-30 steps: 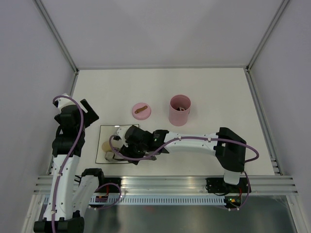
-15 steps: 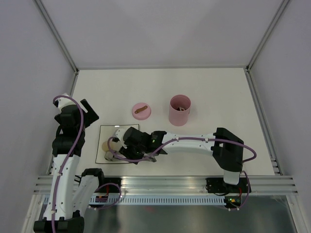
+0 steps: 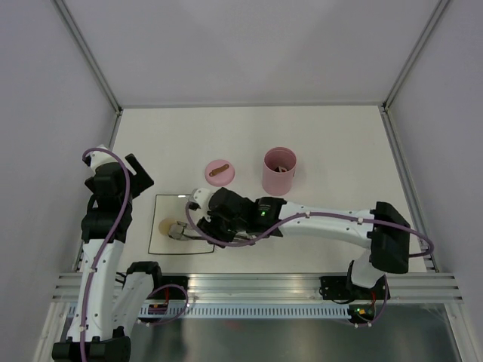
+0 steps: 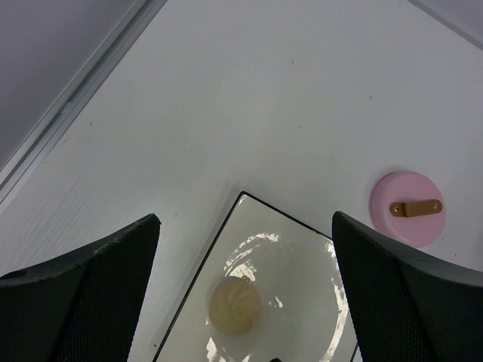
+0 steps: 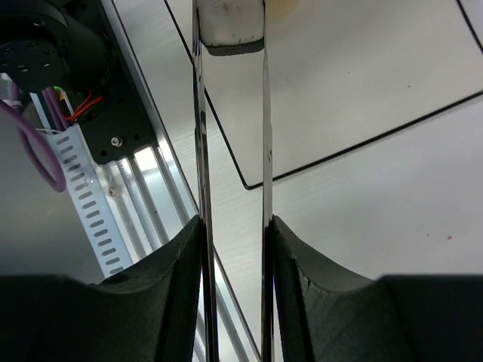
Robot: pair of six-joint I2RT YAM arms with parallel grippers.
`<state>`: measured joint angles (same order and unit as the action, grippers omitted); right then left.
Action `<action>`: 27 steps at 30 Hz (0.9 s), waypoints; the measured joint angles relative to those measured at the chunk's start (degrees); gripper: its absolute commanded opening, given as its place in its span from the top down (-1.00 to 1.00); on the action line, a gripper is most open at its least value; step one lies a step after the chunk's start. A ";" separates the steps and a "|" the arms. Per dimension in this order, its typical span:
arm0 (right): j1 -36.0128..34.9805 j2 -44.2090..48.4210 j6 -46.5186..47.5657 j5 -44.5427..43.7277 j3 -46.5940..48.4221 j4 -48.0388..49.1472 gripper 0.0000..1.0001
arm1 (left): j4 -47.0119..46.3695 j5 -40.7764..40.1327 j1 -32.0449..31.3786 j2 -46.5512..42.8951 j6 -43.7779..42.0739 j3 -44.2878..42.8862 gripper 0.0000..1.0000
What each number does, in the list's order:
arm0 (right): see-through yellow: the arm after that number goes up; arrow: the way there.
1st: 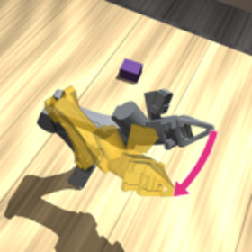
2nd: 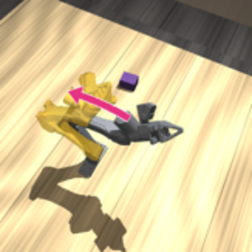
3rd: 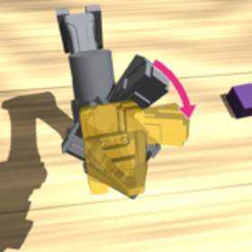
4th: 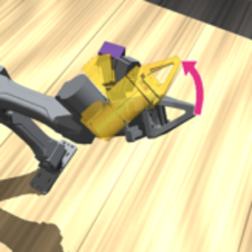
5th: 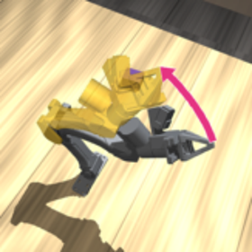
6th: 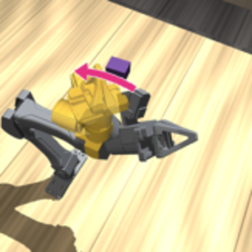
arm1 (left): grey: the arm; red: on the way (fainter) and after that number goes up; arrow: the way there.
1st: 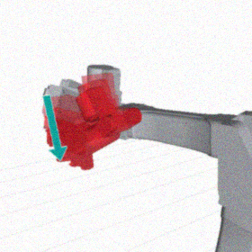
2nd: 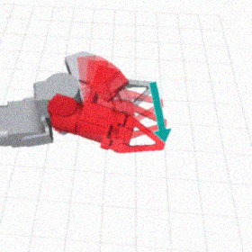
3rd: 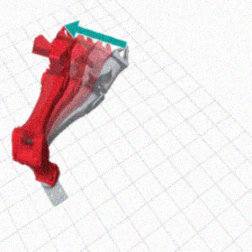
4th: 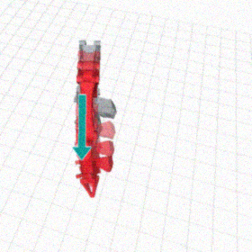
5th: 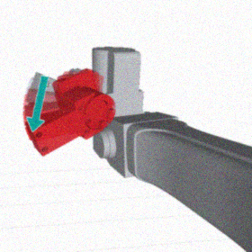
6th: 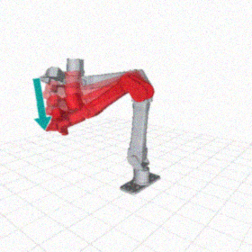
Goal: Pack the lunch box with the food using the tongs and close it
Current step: Pick up the fake food from the plate, then place the fake food in the packing box.
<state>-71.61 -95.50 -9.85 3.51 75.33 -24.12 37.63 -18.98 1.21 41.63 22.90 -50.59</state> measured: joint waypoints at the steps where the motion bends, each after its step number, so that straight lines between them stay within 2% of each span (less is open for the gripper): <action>1: 0.70 1.97 -0.20 0.50 -0.79 -0.22 0.50 | 0.00 0.00 0.00 0.00 0.02 0.00 -0.99; 4: 3.91 6.99 -0.68 0.96 -2.16 -1.75 0.50 | 0.00 0.00 0.00 0.00 0.00 -0.02 -0.99; 8: 11.69 12.57 -1.05 -0.44 -3.45 -4.87 0.52 | 0.00 0.00 0.00 0.00 0.00 -0.02 -0.99; 15: 32.15 20.09 -1.05 -8.52 -3.10 -11.21 0.47 | 0.00 0.00 0.00 0.00 0.02 -0.02 -0.99; 19: 40.63 23.30 -1.03 -10.73 -2.05 -14.78 0.46 | 0.00 0.00 0.00 0.00 0.00 0.00 -0.99; 22: 44.61 25.59 -1.31 -11.15 -2.03 -17.20 0.46 | 0.00 0.00 0.00 0.00 0.00 0.00 -0.99; 27: 45.92 28.70 -2.69 -9.31 -3.08 -19.45 0.44 | 0.00 0.00 0.00 0.15 0.00 0.00 -0.99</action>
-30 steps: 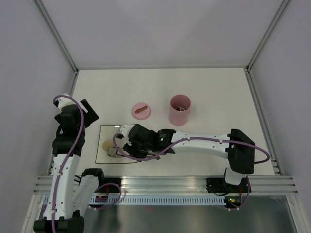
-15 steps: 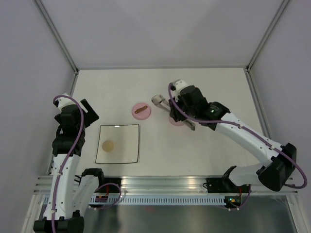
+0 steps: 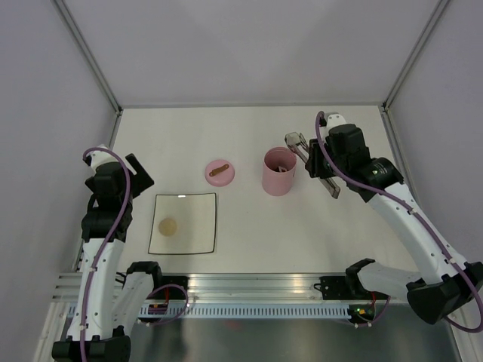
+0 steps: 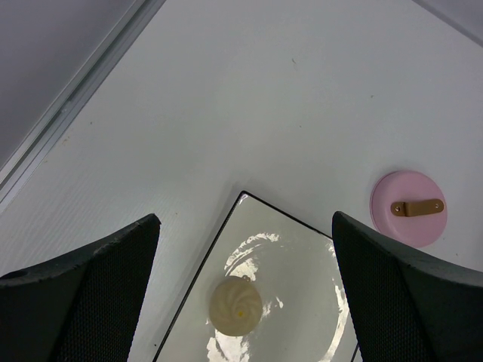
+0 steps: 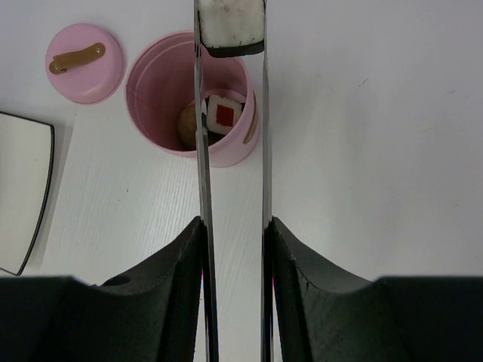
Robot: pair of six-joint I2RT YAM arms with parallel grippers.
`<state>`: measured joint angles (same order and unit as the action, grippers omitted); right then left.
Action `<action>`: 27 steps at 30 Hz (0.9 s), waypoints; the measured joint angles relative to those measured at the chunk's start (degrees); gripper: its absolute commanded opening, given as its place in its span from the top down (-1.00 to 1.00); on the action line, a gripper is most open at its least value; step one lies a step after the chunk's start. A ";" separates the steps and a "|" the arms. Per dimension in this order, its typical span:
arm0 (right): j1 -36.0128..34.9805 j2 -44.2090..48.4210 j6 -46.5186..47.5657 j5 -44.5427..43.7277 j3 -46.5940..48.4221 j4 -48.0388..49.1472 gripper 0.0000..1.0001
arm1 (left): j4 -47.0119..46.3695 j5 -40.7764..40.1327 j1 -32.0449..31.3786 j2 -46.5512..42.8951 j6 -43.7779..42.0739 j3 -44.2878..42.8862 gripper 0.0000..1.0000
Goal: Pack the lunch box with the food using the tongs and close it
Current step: Place the fake food in the packing box.
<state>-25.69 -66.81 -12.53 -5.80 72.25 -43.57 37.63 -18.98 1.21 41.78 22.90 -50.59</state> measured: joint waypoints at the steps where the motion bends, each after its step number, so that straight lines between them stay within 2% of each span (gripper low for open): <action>1: 0.00 0.44 -0.31 0.83 -0.39 -0.28 0.44 | 0.00 0.00 0.00 0.13 0.00 0.00 -0.99; 12: -0.02 1.11 -0.96 7.76 -2.62 -1.14 0.35 | 0.00 0.00 0.00 0.33 0.00 -0.02 -0.99; 14: 0.00 1.07 -0.94 8.20 -2.78 -1.09 0.28 | 0.00 0.00 0.00 0.33 0.00 0.00 -0.99; 19: 0.00 1.01 -0.83 9.14 -2.80 -1.07 -0.08 | 0.00 0.00 0.00 0.33 0.00 -0.02 -0.99; 22: 0.00 0.98 -0.74 9.46 -2.80 -1.05 -0.16 | 0.00 0.00 0.00 0.44 0.00 0.00 -0.99; 27: 0.00 0.98 -0.72 9.66 -2.80 -1.07 -0.17 | 0.00 0.00 0.00 0.61 0.00 -0.02 -0.99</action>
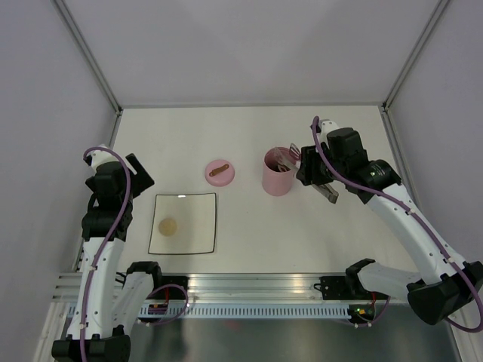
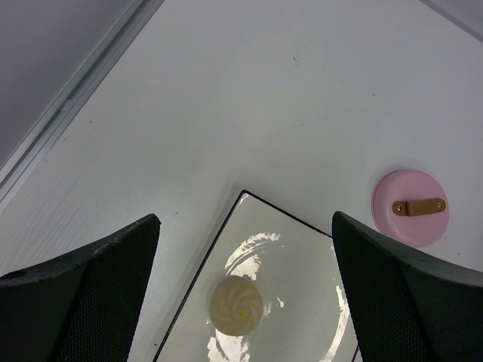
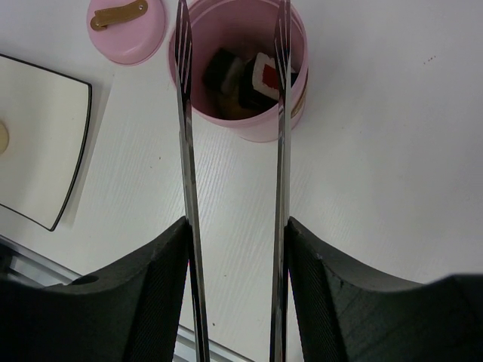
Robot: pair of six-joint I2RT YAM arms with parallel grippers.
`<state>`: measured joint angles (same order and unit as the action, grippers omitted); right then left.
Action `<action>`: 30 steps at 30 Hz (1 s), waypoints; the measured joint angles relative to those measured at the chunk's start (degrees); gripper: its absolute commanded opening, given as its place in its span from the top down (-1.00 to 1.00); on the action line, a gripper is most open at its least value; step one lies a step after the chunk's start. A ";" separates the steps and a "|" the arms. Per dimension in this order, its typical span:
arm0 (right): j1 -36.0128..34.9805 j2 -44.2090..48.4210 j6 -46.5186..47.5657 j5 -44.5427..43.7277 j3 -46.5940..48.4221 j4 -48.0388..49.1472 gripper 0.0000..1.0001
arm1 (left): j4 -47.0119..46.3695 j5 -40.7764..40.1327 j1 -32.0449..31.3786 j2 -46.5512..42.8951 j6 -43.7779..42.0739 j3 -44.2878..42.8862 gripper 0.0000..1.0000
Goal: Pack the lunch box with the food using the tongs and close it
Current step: Place the fake food in the packing box, then pick up the fake food from the plate.
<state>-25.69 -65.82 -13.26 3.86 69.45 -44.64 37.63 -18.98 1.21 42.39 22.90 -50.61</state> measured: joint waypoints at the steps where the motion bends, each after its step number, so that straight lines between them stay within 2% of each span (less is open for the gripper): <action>1: 0.00 0.00 0.00 0.00 0.00 0.00 -0.18 | 0.00 -0.02 0.00 0.00 0.00 0.00 -0.99; 10: -0.11 -0.26 0.26 5.64 1.18 1.29 -0.14 | 0.00 0.00 0.00 0.00 0.00 0.00 -0.99; 14: -2.99 -2.16 0.70 7.74 3.69 3.82 -0.14 | 0.00 0.00 0.00 -0.02 0.00 0.02 -0.99; 20: -18.64 -8.37 1.84 8.72 4.26 11.39 -0.14 | 0.00 0.00 0.00 -0.02 0.00 0.00 -0.99; 24: -28.00 -12.57 3.39 9.62 1.11 18.97 -0.14 | 0.00 0.00 0.00 -0.07 0.00 0.02 -0.99; 30: -34.36 -20.20 5.33 10.03 -1.18 27.34 -0.15 | 0.00 0.00 0.00 -0.07 0.00 0.00 -0.99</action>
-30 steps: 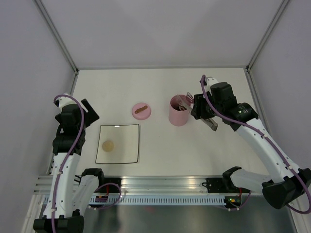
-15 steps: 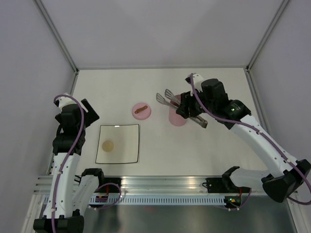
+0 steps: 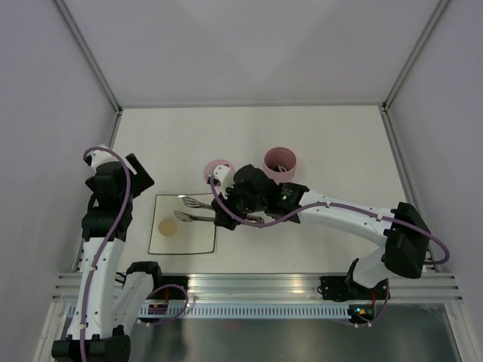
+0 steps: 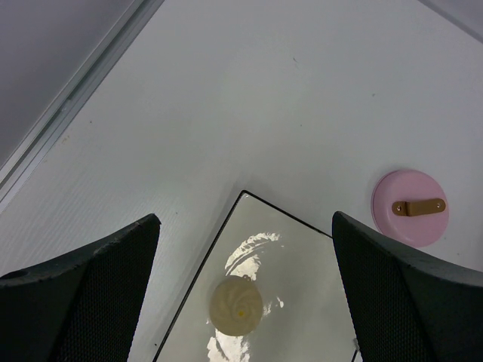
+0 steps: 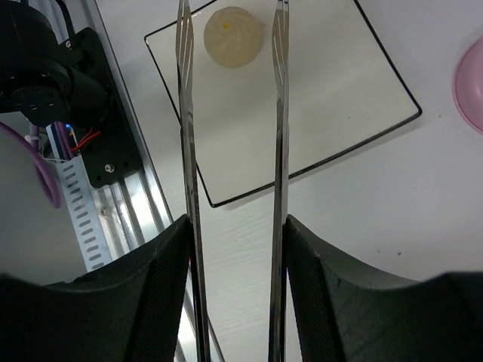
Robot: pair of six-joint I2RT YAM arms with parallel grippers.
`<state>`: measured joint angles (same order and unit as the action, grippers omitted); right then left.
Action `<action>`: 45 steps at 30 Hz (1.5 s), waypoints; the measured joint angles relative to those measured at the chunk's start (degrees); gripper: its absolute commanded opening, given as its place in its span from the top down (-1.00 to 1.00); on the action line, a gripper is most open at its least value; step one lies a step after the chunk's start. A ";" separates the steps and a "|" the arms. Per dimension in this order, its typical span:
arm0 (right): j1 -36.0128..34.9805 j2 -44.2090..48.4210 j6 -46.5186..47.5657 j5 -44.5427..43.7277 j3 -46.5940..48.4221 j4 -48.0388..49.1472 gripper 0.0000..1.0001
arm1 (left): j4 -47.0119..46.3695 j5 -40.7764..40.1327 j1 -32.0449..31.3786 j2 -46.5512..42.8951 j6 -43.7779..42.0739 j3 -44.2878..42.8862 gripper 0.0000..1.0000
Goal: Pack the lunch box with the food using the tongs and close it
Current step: Pick up the fake food from the plate.
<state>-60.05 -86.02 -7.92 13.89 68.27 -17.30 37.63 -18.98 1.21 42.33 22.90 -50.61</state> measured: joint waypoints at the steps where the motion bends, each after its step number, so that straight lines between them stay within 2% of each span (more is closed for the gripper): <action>1: -0.79 -1.33 0.44 -0.02 0.00 1.09 -0.16 | 0.00 0.00 0.00 0.00 0.00 0.00 -0.99; 8: -5.51 -8.20 2.34 -0.61 0.00 6.34 -0.22 | 0.00 0.00 0.00 0.00 0.00 0.02 -0.99; 14: -6.01 -11.67 2.84 -2.75 0.04 8.28 -0.24 | 0.00 0.00 0.00 0.00 0.00 0.00 -0.99; 45: -8.26 -22.88 4.63 -8.37 6.99 8.26 -0.25 | 0.00 0.02 0.00 0.44 0.00 0.02 -0.99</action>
<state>-68.31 -108.90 -3.29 5.52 75.26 -9.04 37.63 -18.96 1.21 42.76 22.90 -50.59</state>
